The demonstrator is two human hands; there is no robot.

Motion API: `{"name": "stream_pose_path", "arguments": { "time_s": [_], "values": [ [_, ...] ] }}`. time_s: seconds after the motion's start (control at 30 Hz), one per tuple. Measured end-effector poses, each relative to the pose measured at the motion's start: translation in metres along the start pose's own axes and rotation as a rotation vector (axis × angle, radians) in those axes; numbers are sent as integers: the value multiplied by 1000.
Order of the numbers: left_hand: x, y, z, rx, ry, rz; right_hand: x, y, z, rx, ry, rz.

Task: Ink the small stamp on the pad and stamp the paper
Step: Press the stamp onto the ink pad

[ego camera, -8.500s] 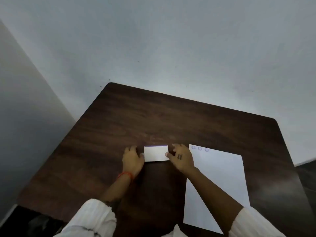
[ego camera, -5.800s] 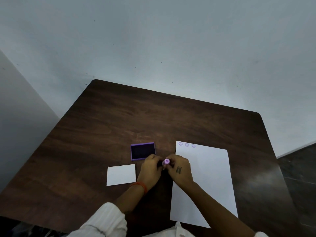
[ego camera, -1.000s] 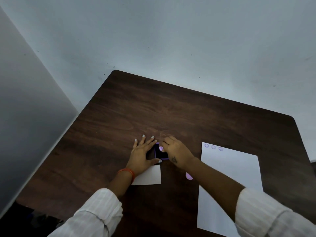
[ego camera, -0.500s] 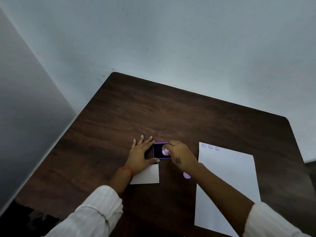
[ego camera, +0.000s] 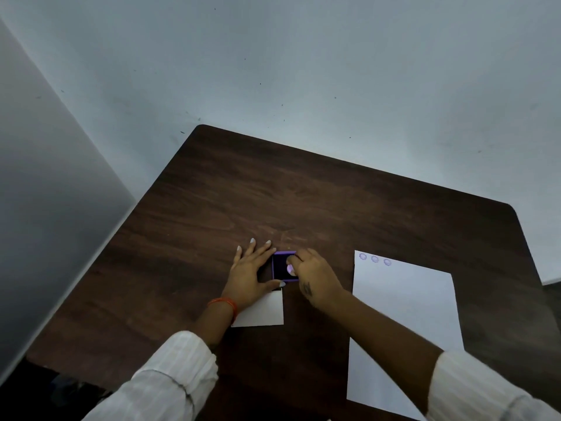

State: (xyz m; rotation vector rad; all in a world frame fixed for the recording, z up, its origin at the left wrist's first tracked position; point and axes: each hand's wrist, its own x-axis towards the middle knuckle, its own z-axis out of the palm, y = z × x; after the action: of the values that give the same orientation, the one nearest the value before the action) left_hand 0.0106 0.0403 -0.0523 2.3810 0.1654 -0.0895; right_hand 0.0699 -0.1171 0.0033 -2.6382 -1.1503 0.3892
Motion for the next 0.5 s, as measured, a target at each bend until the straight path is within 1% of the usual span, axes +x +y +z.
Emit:
{"name": "stream_pose_path", "arguments": {
  "time_s": [0.07,0.13,0.27,0.37,0.43,0.47,0.5],
  "values": [
    [-1,0,0,-8,0,2,2,10,-6,-14,-52,-99],
    [-2,0,-1,-10,-2,5,4,13,-8,-19,-68,-118],
    [-1,-1,0,4,-3,7,0,3,2,85,42,15],
    [-2,1,-2,-7,-3,6,1,5,-12,304,32,133],
    [-2,2,-3,-12,3,5,2,13,-24,417,78,174],
    [-2,1,-2,-12,6,5,1,16,-26,410,68,180],
    [-2,1,-2,-12,11,6,-2,15,-25,362,9,194]
  ]
}}
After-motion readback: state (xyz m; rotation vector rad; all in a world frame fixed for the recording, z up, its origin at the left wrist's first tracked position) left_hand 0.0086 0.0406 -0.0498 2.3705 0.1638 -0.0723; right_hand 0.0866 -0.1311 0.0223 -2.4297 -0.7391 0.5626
